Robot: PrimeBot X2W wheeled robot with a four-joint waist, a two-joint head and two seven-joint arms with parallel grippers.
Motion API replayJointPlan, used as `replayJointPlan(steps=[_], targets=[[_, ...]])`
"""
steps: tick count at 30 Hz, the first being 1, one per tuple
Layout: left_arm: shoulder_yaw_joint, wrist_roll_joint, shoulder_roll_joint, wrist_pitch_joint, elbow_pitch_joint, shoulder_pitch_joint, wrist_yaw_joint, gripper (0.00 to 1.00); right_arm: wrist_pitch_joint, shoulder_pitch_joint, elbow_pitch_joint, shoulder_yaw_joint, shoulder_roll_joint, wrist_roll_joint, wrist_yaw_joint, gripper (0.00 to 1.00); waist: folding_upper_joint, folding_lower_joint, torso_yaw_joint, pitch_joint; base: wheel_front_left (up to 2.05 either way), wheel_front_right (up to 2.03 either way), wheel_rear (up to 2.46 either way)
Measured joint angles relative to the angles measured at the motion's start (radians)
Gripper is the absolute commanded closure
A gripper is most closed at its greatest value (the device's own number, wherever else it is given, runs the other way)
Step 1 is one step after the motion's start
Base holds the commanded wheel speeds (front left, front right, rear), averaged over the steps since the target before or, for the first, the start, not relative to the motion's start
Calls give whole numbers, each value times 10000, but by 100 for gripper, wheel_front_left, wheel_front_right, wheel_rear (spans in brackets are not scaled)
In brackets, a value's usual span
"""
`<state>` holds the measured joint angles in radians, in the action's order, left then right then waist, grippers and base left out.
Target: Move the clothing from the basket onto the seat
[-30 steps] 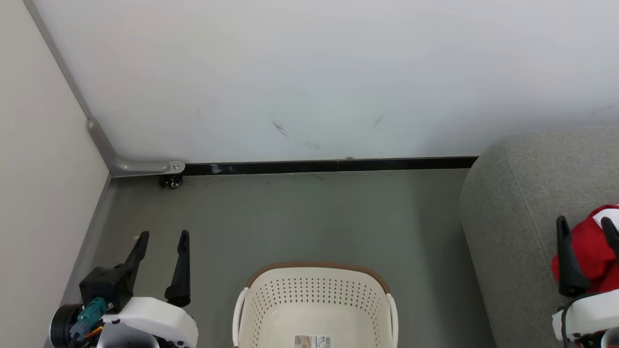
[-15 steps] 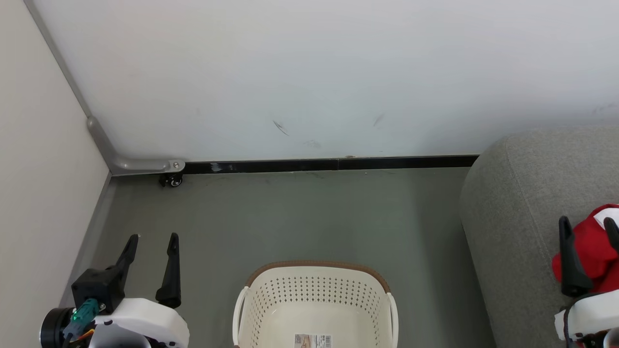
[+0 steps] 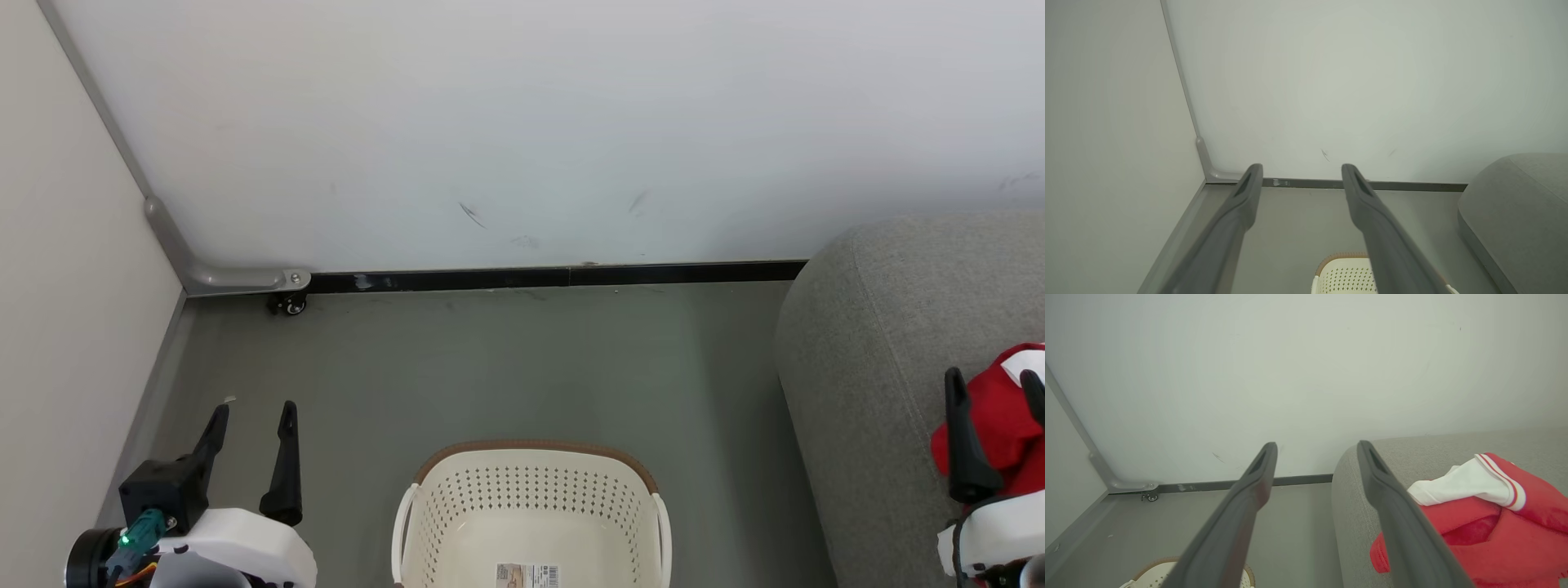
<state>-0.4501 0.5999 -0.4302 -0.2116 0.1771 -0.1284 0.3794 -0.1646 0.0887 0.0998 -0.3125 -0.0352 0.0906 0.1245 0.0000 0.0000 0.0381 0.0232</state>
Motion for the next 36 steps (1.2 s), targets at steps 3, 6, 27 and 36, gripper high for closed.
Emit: replayJointPlan(steps=[3, 6, 27, 36], targets=[[-2, 31, 2, 2, -2, 1, 75, 0, 0, 0, -13, 4, 0, 2, 0, 0, 0, 0, -4, 4, 0, 0, 0], [-4, 31, 2, 2, -4, 1, 79, 0, 0, 0, -13, 4, 0, 2, 0, 0, 1, 0, -4, 12, 0, 0, 0], [-366, 50, 646, 13, 627, 551, 75, 100, 0, 359, -907, 25, 339, 0, -15, 100, 0, 0, 19, -11, 0, 0, 0], [-19, 895, 934, 236, 593, 662, -209, 100, -201, 61, -1666, -360, 364, 915, -15, 100, 0, 0, 29, -28, 0, 0, 0]])
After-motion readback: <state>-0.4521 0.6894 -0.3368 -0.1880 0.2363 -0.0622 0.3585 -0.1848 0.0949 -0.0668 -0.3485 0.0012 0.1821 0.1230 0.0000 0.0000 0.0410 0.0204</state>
